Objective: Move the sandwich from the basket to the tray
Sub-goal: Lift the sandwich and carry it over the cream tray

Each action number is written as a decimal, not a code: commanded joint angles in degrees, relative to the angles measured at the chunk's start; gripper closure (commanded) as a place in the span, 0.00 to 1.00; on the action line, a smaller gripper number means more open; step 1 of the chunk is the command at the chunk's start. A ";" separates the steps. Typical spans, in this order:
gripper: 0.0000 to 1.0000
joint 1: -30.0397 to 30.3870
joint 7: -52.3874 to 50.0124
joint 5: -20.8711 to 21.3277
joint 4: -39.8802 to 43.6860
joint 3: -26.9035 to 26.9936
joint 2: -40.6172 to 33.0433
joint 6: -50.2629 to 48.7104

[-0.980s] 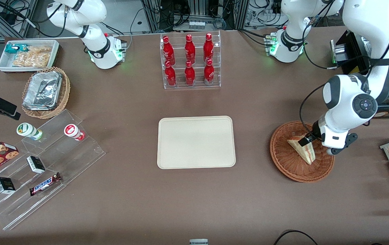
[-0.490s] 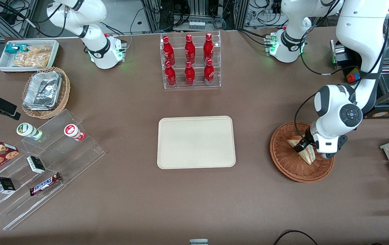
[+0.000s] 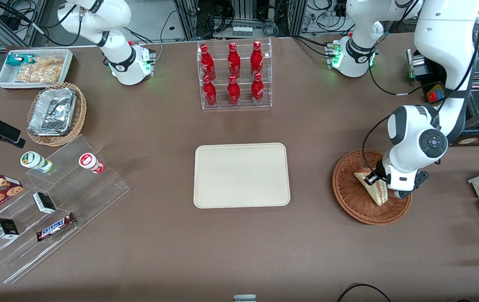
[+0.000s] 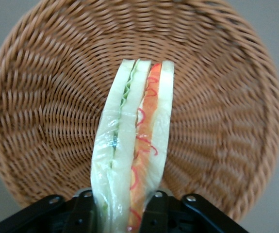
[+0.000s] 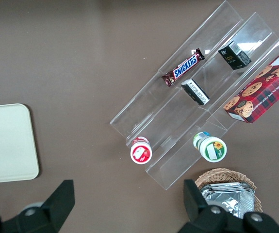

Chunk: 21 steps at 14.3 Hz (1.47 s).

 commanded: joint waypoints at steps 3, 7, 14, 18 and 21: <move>0.85 -4.38 17.44 0.41 11.47 -3.62 -0.34 -15.56; 0.88 -15.19 9.68 -0.12 20.88 -3.62 7.38 -18.58; 0.89 -30.32 -7.92 -0.21 33.53 -3.62 18.72 -18.14; 0.89 -35.50 -17.23 0.23 40.40 -3.53 25.31 -16.92; 0.89 -37.18 -18.92 0.23 42.16 -3.62 28.40 -14.02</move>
